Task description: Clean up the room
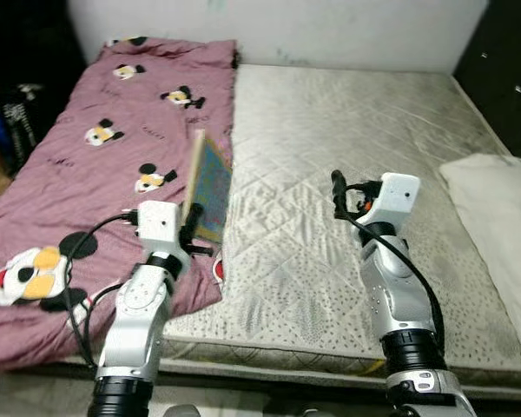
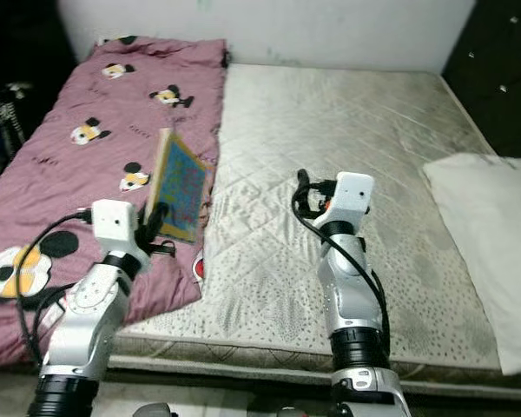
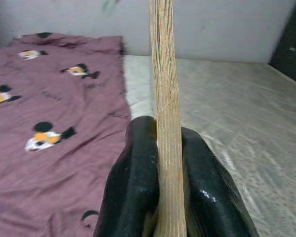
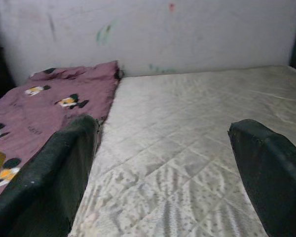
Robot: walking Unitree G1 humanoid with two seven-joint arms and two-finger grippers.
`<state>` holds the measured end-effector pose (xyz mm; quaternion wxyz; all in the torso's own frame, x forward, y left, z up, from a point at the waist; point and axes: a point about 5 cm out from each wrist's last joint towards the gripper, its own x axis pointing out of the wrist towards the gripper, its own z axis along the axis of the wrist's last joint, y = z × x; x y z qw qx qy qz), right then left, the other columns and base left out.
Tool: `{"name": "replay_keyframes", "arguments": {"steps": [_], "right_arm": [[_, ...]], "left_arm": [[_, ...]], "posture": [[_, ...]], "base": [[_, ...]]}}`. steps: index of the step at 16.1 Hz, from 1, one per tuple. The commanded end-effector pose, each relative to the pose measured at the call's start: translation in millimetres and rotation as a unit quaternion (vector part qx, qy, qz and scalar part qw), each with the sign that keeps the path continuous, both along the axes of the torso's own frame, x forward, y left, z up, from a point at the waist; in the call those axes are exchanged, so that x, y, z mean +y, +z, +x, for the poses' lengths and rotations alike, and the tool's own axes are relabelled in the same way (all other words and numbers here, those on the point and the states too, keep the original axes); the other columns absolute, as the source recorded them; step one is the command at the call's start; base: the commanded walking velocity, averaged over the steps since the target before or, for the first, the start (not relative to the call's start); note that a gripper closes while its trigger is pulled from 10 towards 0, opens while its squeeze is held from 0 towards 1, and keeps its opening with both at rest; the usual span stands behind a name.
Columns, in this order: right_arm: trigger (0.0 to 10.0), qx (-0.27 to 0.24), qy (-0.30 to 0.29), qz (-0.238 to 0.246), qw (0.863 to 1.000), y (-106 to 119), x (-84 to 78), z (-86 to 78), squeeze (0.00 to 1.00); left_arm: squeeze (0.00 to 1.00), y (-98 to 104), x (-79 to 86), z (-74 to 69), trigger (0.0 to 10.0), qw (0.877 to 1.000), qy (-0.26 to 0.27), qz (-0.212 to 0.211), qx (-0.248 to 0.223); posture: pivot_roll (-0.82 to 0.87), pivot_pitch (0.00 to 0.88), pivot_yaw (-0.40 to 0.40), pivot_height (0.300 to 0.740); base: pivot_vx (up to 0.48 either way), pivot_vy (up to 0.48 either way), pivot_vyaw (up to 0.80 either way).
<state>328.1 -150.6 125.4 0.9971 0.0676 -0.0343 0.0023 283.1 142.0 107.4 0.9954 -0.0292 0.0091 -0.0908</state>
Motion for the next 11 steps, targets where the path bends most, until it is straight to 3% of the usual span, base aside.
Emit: {"name": "replay_keyframes", "arguments": {"steps": [1,7,11], "right_arm": [[10.0,-0.005,0.004,-0.003,1.000,3.0,1.4,2.0,0.00],[10.0,-0.007,0.006,-0.008,1.000,4.1,1.2,2.3,0.00],[10.0,-0.004,0.006,-0.010,1.000,3.0,1.1,1.3,0.00]], "left_arm": [[0.00,8.0,-1.4,1.5,10.0,1.000,-0.001,-0.002,-0.020],[0.00,5.5,-2.5,-0.6,10.0,1.000,-0.002,-0.003,-0.013],[0.00,3.2,-3.7,-2.6,10.0,1.000,-0.003,-0.005,-0.008]], "posture": [[-0.05,0.003,0.022,0.740],[-0.06,0.015,0.017,0.740],[-0.06,0.020,0.016,0.740]], "base": [[0.000,-0.345,0.00],[0.000,-0.312,0.00],[0.000,-0.277,-0.76]]}}
